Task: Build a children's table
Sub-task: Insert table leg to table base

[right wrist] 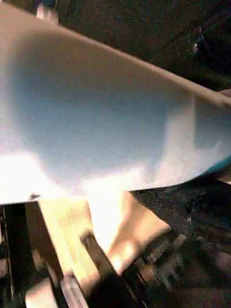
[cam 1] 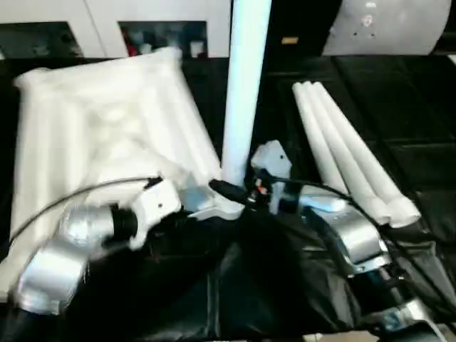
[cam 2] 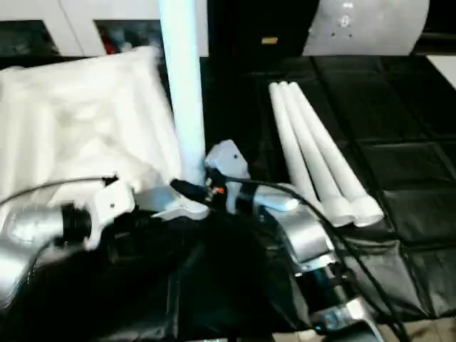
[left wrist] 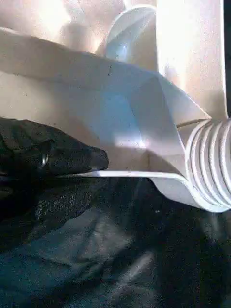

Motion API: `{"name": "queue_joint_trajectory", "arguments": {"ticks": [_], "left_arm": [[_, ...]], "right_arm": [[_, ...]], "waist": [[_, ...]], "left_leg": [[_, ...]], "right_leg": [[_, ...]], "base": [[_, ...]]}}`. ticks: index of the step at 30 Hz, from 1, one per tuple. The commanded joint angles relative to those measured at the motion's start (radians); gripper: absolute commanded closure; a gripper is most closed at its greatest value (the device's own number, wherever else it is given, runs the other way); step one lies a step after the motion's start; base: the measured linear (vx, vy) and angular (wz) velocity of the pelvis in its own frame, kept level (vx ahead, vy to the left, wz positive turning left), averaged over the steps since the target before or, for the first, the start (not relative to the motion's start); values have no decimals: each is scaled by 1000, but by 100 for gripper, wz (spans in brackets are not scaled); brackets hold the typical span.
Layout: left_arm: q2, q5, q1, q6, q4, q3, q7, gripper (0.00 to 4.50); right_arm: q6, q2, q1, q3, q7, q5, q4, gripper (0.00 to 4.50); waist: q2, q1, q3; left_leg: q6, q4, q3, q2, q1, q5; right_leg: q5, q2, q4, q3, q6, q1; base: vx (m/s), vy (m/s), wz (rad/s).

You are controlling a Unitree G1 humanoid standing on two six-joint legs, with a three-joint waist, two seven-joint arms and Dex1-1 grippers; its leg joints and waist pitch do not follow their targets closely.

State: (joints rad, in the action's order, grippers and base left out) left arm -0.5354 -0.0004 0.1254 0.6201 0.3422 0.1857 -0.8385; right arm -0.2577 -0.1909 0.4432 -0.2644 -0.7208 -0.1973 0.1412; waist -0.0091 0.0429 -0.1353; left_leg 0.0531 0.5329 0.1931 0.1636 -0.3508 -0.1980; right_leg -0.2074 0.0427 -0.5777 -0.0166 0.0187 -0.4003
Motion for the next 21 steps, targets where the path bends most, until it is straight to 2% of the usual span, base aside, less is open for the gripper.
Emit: {"name": "queue_joint_trajectory", "arguments": {"ticks": [1, 2, 3, 4, 5, 8, 11, 14, 20, 21], "left_arm": [[44, -19, -10, 88, 100, 63, 42, 450], [59, -17, -5, 108, 108, 71, 60, 450], [68, -8, 0, 114, 106, 77, 73, 450], [80, 5, 7, 121, 101, 84, 93, 450], [92, 21, 18, 131, 95, 88, 116, 450], [108, 32, 30, 158, 98, 86, 135, 450], [111, 35, 49, 188, 95, 85, 153, 450], [109, 37, 71, 167, 50, 81, 172, 450], [119, 49, 91, 133, 9, 79, 188, 450], [119, 47, 96, 135, 3, 80, 187, 450]], "right_arm": [[-83, -17, -58, -11, 100, 102, 219, 260], [-77, -15, -56, -11, 104, 103, 223, 260], [-75, -14, -56, -11, 104, 102, 224, 260], [-73, -12, -56, -11, 105, 100, 226, 260], [-70, -10, -58, -16, 102, 99, 229, 260], [-62, -7, -59, -24, 100, 101, 239, 260], [-46, 1, -56, -26, 108, 103, 256, 260], [-42, 4, -55, -25, 114, 105, 261, 260], [-14, 18, -45, -7, 119, 93, 283, 260], [-11, 20, -43, -3, 121, 89, 287, 225]], "waist": [[4, -19, 14], [1, -26, 13], [1, -26, 13], [-1, -31, 15], [-1, -41, 21], [-4, -48, 25], [-2, -51, 33], [1, -52, 40], [1, -59, 45], [1, -58, 46]], "left_leg": [[-42, -68, -37, 78, -3, -255], [-34, -69, -40, 75, -3, -276], [-34, -69, -40, 75, -3, -276], [-32, -70, -41, 75, -2, -284], [-26, -68, -39, 74, 6, -302], [-19, -70, -43, 72, -1, -297], [-19, -67, -41, 71, 1, -286], [-23, -63, -38, 69, -1, -260], [-26, -59, -35, 68, 2, -257], [-27, -60, -35, 68, 0, -251]], "right_leg": [[-404, 103, 85, 58, 214, 21], [-455, 100, 90, 58, 185, 18], [-455, 100, 90, 58, 185, 18], [-473, 100, 91, 58, 169, 16], [-494, 98, 96, 59, 149, 10], [-502, 99, 95, 57, 133, 15], [-459, 95, 92, 56, 140, 15], [-379, 92, 85, 54, 165, 21], [-365, 92, 85, 54, 175, 22], [-356, 92, 83, 53, 177, 24]], "base": [[0, 0, 0], [0, 0, 0], [0, 0, 0], [0, 0, 0], [0, 0, 0], [0, 0, 0], [0, 0, 0], [0, 0, 0], [0, 0, 0], [0, 0, 0]]}}
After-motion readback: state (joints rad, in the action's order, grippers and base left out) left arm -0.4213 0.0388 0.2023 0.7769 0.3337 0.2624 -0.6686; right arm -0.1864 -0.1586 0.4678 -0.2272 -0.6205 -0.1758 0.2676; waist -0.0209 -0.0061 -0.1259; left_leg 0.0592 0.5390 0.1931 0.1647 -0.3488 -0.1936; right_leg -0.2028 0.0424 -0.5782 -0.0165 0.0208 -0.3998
